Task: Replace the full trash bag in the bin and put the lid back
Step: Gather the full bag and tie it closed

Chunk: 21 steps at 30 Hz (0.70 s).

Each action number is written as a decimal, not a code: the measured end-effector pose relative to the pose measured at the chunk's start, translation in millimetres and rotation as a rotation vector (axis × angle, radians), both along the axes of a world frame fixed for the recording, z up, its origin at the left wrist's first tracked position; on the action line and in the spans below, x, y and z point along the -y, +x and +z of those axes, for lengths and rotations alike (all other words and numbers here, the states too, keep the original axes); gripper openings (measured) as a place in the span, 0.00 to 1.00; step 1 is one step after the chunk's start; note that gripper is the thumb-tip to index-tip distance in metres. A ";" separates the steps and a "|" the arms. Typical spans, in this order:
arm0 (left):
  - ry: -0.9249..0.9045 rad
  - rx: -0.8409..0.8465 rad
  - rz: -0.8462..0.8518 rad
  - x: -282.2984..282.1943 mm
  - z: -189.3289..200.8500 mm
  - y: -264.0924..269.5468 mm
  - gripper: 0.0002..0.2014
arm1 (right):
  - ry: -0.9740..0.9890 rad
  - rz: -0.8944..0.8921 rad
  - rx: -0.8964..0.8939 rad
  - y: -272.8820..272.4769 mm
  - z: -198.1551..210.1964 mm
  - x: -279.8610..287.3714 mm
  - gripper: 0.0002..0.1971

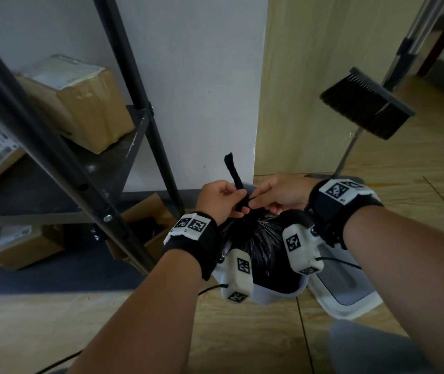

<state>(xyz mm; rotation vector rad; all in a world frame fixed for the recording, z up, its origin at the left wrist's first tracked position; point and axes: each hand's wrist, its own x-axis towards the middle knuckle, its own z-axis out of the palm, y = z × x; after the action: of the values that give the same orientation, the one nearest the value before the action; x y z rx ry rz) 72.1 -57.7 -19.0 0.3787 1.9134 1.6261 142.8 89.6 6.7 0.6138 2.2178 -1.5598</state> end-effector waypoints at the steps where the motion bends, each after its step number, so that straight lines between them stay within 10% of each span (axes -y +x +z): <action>1: 0.005 0.010 0.006 -0.1 0.4 0.7 0.08 | 0.014 0.004 -0.013 -0.7 -0.6 1.5 0.05; 21: -0.368 -0.451 -0.253 3.9 2.4 2.7 0.10 | 0.090 -0.037 0.051 -5.2 3.3 6.2 0.11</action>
<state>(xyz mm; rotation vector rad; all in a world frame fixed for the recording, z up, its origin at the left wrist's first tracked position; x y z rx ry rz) 74.8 -61.5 -16.6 0.8470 2.3248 1.0554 137.6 83.4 10.0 0.7168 2.2604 -1.4522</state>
